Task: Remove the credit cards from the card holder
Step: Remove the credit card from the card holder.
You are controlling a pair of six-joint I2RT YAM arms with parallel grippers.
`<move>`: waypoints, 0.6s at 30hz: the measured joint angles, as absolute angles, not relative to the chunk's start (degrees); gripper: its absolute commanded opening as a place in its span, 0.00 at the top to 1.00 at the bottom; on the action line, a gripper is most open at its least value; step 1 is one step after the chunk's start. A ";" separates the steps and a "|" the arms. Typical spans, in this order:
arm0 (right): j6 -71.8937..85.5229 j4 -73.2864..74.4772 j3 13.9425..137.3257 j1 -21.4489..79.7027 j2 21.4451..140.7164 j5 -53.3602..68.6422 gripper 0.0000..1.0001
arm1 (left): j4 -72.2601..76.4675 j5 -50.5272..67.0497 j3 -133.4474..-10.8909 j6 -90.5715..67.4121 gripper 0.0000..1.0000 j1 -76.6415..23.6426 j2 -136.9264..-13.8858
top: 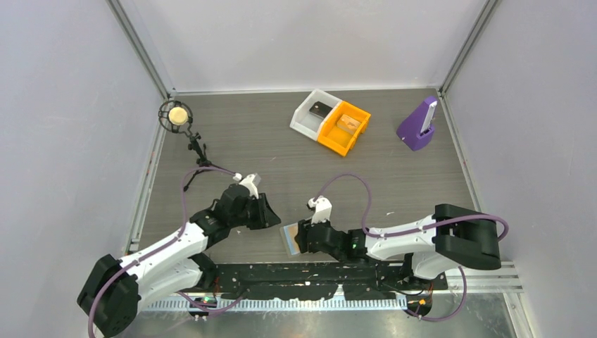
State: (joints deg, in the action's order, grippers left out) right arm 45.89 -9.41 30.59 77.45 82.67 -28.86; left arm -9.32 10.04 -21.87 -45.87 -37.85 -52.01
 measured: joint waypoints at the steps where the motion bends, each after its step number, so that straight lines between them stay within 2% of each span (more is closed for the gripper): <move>1: 45.98 -11.14 29.32 77.19 81.89 -28.25 0.42 | -8.67 10.74 -21.56 -45.89 0.75 -37.85 -52.49; 6: 46.87 -17.78 24.23 75.92 79.00 -26.13 0.40 | -4.78 13.98 -20.08 -46.24 0.76 -37.87 -55.44; 10: 46.96 -19.16 23.42 75.35 78.24 -25.61 0.29 | -2.39 15.05 -19.75 -46.57 0.76 -37.87 -57.34; 18: 46.59 -11.18 30.26 75.83 80.77 -26.65 0.24 | -4.78 12.12 -19.75 -46.35 0.74 -37.87 -54.30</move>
